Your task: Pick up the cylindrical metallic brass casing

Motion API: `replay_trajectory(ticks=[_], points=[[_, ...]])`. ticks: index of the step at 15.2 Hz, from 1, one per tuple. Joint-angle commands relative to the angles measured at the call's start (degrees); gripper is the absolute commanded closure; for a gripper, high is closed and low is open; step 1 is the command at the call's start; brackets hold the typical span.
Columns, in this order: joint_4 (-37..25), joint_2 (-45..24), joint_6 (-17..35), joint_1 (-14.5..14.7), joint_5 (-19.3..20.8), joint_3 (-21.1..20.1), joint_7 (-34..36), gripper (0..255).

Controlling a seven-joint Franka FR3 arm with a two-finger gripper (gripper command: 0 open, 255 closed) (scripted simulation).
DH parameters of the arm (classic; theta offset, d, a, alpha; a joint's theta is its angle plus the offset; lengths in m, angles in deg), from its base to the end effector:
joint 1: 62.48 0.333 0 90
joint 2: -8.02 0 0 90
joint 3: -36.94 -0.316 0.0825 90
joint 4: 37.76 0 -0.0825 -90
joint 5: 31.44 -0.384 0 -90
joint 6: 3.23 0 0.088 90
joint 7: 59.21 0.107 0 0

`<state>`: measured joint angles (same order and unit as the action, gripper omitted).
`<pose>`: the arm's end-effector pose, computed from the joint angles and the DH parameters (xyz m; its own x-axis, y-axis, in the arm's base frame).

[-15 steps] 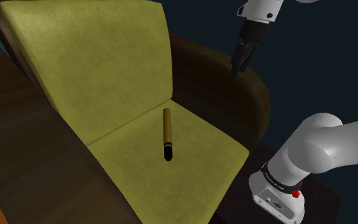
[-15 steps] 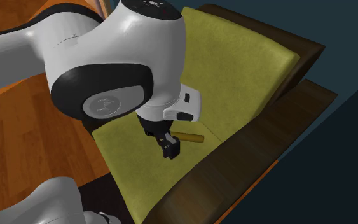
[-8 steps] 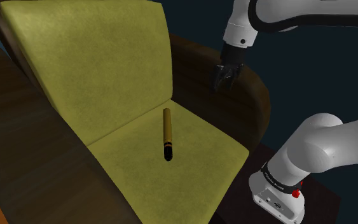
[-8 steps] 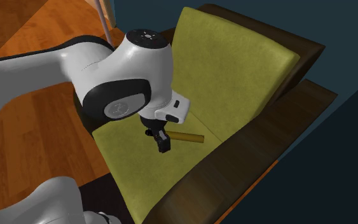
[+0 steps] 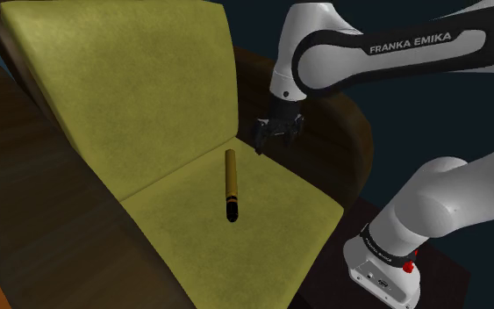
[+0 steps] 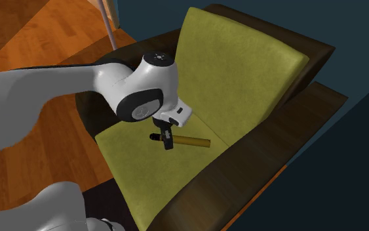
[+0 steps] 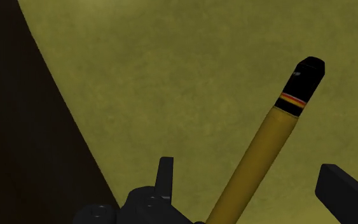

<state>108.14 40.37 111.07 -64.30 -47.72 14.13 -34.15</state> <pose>0.3499 0.1548 0.4430 0.9688 -0.2458 -0.0323 -0.2470 -0.9683 -0.0380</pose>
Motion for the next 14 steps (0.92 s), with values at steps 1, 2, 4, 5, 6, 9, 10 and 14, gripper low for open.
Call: replay_trajectory(ticks=[1, 2, 4, 5, 6, 9, 10, 14], points=[[0.0, -3.9, 4.4, -1.0, -0.3, -3.2, 5.2, 0], [-0.3, -5.9, 6.4, -1.6, -0.1, -4.7, 7.7, 0], [-1.0, -10.4, 10.4, -3.0, 0.7, -7.7, 12.9, 0], [-1.5, -12.8, 12.4, -3.8, 1.5, -9.2, 15.7, 0], [-2.1, -15.3, 14.3, -4.7, 2.6, -10.6, 18.7, 0], [-4.5, -23.5, 19.6, -7.4, 7.8, -14.6, 28.6, 0], [-5.4, -26.5, 21.2, -8.2, 10.3, -15.6, 32.3, 0], [-6.7, -32.9, 24.9, -8.8, 16.4, -16.3, 39.6, 0]])
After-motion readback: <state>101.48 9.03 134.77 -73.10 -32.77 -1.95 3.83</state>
